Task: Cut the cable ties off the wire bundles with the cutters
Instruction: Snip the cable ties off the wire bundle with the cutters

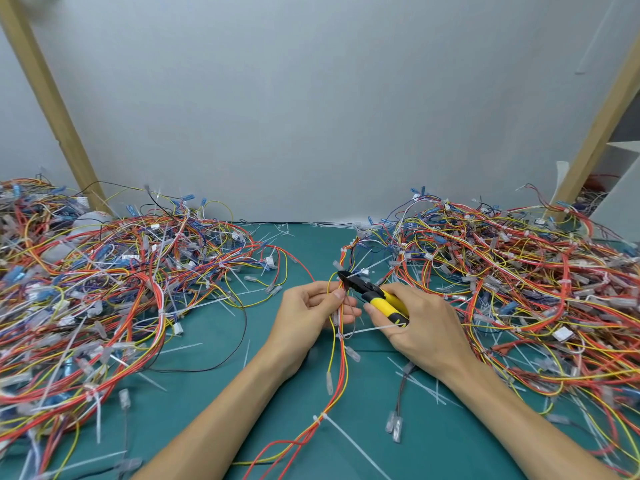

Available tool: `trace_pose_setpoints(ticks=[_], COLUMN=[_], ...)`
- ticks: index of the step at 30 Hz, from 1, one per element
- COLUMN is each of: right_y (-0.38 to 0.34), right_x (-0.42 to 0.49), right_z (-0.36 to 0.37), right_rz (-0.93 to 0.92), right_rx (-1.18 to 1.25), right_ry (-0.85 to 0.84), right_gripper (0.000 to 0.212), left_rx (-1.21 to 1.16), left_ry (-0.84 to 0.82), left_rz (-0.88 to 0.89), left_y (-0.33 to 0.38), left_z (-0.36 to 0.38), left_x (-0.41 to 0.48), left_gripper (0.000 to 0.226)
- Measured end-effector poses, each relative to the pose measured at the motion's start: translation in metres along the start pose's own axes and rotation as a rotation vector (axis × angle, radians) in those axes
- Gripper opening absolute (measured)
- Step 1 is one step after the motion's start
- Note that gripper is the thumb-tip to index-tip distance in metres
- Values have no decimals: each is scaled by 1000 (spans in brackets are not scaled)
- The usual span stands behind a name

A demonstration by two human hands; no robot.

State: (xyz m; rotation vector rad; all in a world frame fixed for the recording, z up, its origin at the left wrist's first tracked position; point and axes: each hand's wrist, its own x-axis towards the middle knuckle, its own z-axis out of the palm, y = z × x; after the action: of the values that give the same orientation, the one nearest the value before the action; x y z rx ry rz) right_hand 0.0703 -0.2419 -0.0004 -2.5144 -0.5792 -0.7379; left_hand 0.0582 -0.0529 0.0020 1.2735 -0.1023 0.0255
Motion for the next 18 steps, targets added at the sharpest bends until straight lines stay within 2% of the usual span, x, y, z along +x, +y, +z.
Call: trace_pose_setpoints(ticks=[18], right_y=[2], right_x=[-1], right_z=[0], right_rz=[-22], right_rx=[-44], right_ry=[24], right_gripper=[30], left_rx=[12], left_ry=[0], left_rz=[-3], left_y=[2], left_z=[1], left_x=[-2], left_gripper=[10])
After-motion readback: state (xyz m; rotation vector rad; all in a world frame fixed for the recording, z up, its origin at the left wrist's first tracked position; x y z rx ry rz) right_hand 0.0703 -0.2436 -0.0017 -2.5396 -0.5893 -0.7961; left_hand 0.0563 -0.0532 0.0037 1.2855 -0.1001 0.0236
